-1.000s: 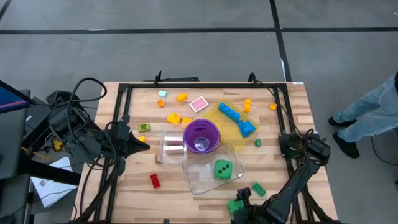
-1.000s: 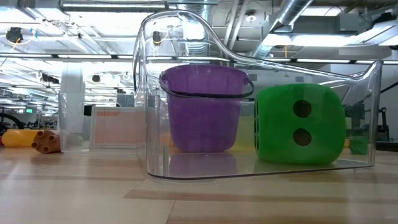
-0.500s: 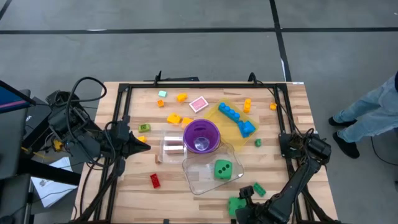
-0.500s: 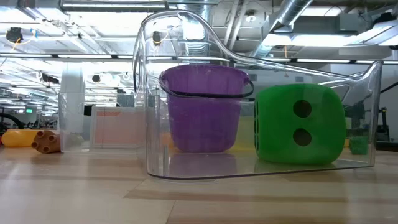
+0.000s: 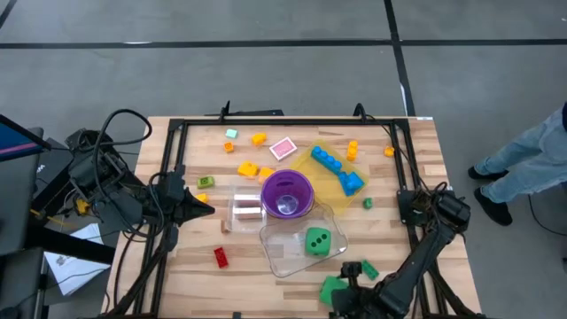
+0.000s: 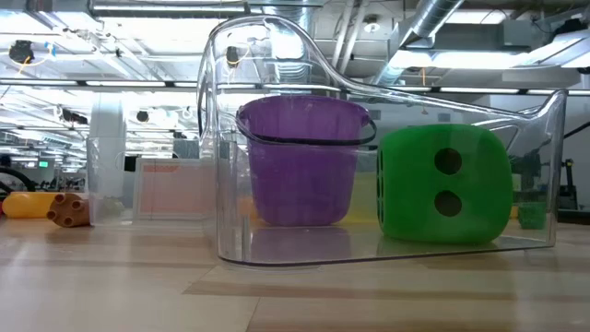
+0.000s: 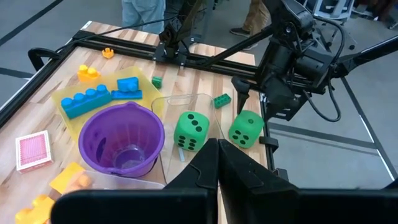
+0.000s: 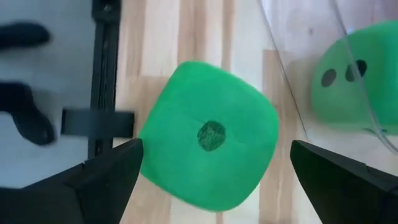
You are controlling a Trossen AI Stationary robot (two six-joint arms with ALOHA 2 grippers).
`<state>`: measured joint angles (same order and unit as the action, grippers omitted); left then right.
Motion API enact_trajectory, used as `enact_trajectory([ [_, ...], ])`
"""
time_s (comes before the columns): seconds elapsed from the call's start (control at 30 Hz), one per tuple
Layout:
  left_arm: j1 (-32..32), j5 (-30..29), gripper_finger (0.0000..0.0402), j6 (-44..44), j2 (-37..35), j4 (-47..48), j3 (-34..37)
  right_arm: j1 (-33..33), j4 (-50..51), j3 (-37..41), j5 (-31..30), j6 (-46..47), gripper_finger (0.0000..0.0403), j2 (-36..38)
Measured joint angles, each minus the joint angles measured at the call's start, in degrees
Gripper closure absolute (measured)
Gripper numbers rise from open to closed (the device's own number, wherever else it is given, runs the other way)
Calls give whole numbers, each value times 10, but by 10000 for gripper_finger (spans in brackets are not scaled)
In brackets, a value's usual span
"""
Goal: Pick & Place Toys
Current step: Put the green dice into the transparent bin
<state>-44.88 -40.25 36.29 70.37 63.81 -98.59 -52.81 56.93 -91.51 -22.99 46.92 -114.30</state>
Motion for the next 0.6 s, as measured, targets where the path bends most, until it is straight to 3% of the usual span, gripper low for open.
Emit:
enact_trajectory([
  [0.37,0,23,402,-12,0,2,0,-2,-34,0,21,191,3,-3],
  [0.6,0,28,402,-14,0,10,0,-3,-37,-1,6,255,3,-3],
])
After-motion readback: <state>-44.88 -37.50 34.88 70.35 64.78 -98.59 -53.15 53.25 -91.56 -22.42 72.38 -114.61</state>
